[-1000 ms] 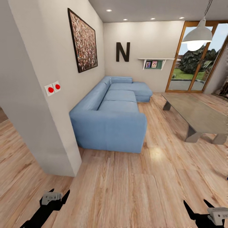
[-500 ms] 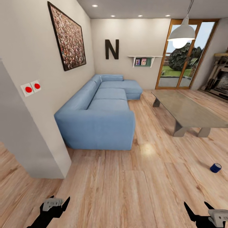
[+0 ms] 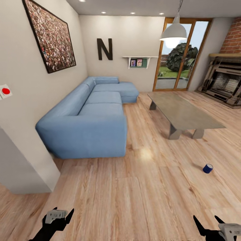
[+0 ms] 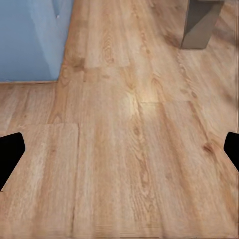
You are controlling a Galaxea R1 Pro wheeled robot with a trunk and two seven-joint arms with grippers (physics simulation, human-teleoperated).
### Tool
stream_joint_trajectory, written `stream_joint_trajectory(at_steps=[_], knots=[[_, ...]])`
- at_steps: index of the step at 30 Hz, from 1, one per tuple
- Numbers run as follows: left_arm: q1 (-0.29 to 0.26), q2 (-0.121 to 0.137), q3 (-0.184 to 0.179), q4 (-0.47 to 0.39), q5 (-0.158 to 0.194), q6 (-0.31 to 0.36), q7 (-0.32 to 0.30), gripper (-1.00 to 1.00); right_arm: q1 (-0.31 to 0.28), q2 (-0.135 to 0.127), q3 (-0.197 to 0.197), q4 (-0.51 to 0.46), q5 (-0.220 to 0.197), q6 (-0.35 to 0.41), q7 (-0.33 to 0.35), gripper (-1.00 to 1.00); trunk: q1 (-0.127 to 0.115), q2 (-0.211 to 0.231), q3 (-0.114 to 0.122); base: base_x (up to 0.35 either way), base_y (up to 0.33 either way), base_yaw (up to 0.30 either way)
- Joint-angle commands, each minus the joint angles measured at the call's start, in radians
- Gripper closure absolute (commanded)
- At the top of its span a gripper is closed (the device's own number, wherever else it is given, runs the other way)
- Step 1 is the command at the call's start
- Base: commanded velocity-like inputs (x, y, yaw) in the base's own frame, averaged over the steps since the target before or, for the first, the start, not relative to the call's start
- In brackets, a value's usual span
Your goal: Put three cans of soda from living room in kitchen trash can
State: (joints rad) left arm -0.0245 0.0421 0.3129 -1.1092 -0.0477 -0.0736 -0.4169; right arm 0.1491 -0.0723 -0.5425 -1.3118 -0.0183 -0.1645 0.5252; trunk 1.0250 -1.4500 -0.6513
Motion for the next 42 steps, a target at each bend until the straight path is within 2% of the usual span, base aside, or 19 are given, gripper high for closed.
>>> stream_joint_trajectory(at_steps=[1, 16, 42], knots=[[0.0, 0.0, 0.0, 0.0, 0.0, 0.0, 0.0, -1.0, 0.0, 0.0, 0.0, 0.001, 0.0, 0.0, 0.0, -1.0, 0.0, 0.0, -0.001, 0.0, -0.28, -0.158], [0.0, 0.004, -0.002, 0.003, 0.0, 0.0, -0.004, -1.0, 0.0, -0.002, -0.006, 0.005, 0.0, -0.001, 0.009, -1.0, 0.0, 0.0, -0.019, 0.007, -0.264, -0.158], [0.0, 0.005, -0.013, 0.004, 0.0, -0.002, -0.006, -1.0, 0.0, 0.0, -0.006, 0.006, 0.0, -0.001, 0.009, -1.0, 0.0, 0.0, -0.051, 0.128, -0.23, -0.158]])
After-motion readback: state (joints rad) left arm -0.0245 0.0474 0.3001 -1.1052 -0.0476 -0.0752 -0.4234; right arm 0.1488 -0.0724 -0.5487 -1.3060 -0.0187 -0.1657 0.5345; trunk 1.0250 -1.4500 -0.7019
